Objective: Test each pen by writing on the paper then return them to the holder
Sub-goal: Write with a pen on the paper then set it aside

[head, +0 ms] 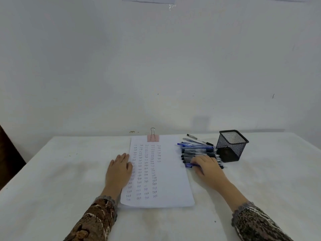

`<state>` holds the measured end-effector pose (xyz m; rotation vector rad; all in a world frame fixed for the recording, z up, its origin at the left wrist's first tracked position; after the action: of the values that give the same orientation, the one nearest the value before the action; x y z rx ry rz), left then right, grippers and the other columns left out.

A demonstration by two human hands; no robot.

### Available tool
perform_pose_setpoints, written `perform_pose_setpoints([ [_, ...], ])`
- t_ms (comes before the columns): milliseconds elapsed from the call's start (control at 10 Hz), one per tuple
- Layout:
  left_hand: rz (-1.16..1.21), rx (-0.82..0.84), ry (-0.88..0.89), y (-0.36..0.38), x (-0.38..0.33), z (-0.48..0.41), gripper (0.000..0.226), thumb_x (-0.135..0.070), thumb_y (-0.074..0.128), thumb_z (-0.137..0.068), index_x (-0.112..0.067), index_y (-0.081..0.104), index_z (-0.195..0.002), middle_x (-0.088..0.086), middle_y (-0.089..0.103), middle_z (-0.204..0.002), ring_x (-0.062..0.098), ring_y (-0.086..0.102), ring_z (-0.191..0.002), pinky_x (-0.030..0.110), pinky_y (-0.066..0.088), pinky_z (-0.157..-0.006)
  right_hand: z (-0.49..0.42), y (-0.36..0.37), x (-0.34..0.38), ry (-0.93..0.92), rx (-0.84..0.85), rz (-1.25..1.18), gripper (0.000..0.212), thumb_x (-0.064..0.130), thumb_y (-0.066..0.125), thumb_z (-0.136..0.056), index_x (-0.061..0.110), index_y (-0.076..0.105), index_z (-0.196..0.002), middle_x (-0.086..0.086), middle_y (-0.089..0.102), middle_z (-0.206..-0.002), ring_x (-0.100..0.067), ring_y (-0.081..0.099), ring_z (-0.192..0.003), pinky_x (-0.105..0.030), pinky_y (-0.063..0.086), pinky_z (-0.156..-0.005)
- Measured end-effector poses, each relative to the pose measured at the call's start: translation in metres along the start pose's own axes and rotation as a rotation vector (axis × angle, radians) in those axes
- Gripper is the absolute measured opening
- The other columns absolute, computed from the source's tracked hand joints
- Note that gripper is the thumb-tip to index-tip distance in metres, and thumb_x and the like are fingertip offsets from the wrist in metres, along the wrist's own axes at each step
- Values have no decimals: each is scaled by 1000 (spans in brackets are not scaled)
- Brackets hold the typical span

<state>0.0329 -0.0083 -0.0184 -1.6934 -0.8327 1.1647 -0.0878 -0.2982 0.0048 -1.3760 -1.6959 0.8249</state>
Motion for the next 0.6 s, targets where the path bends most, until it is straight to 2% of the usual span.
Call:
perform_pose_setpoints([
  [100,11,0,-9,1,1,0,47,-26,25,-99,-13,27,-145,2,24,-153,16,16,-142,34,10,-116,-1,-13,9,85,-35,-441,29,32,42,-90,18,60,-109,15,60,-98,-4,55,-86,-18,41,-73],
  [200,21,2,-10,2,1,0,47,-26,25,-99,-13,28,-144,2,24,-153,16,17,-142,34,10,-116,-4,-20,15,242,-132,-879,31,46,48,-83,16,55,-82,13,45,-66,-5,41,-60,-19,35,-58],
  [300,9,-2,-8,2,2,-1,47,-26,25,-99,-13,27,-144,1,24,-153,16,17,-142,34,11,-116,-8,-22,25,279,-216,-1061,40,42,50,-78,13,36,-55,7,32,-55,-10,28,-54,-21,25,-54],
  [400,13,4,-11,3,2,-1,47,-26,25,-99,-13,28,-144,1,25,-153,16,17,-142,34,11,-116,-16,-32,38,389,-352,-1344,31,37,54,-68,16,43,-48,7,34,-47,-9,27,-47,-18,26,-49],
  [500,14,13,-19,3,3,-1,48,-27,25,-99,-13,26,-145,2,23,-153,16,15,-142,34,10,-117,-31,-30,45,536,-508,-1864,42,52,50,-79,18,62,-59,4,39,-49,-11,29,-42,-20,29,-44],
  [600,17,14,-25,3,2,0,48,-27,24,-99,-14,24,-146,1,21,-154,16,14,-143,34,9,-117,-48,-9,47,712,-590,-2163,48,35,37,-97,15,74,-73,4,55,-55,-9,45,-42,-16,39,-44],
])
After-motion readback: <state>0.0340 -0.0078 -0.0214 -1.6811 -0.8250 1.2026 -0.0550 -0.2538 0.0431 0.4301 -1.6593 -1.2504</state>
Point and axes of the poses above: each hand's wrist, its own z-axis away from the middle knuckle, its own y-axis out of the palm, x = y × z, the point moved 4 cm from there along -z, towards the middle knuckle
